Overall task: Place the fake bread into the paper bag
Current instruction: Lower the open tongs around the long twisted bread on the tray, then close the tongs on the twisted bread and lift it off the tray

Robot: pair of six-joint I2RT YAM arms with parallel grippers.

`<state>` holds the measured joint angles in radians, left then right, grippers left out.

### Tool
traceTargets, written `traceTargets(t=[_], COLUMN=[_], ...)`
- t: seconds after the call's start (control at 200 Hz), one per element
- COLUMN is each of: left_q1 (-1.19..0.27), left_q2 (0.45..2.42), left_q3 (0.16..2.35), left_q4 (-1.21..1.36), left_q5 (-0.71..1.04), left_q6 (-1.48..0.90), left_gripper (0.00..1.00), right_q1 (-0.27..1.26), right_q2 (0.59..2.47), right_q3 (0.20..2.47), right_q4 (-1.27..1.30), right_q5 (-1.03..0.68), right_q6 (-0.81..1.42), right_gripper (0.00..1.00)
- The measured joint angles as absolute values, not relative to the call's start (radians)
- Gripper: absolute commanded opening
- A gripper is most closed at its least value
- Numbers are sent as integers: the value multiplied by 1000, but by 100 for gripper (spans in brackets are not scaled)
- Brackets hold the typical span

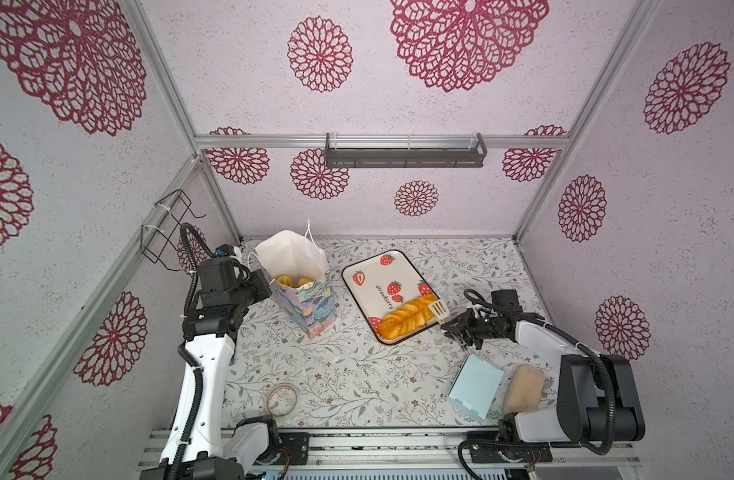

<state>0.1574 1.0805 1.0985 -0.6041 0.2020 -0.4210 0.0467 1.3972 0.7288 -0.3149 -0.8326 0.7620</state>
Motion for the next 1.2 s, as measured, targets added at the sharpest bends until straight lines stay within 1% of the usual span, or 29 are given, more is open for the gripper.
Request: traceTargets(t=[0.59, 0.79, 1.201], left_q1=[157, 157, 157], left_q2=[1081, 1081, 1089], left_q3=[1098, 1098, 1098], left_q4=[-604, -604, -604], left_q5=[210, 213, 216], left_q6=[-424, -424, -424], left_gripper=[0, 0, 0], right_q1=[47, 47, 47], right_q2=[1260, 1217, 1173], right_q3=[729, 731, 817], right_q4=[-286, -285, -258], right_q5=[-830, -806, -765], right_q6=[780, 780, 799], right_gripper=[20, 18, 17])
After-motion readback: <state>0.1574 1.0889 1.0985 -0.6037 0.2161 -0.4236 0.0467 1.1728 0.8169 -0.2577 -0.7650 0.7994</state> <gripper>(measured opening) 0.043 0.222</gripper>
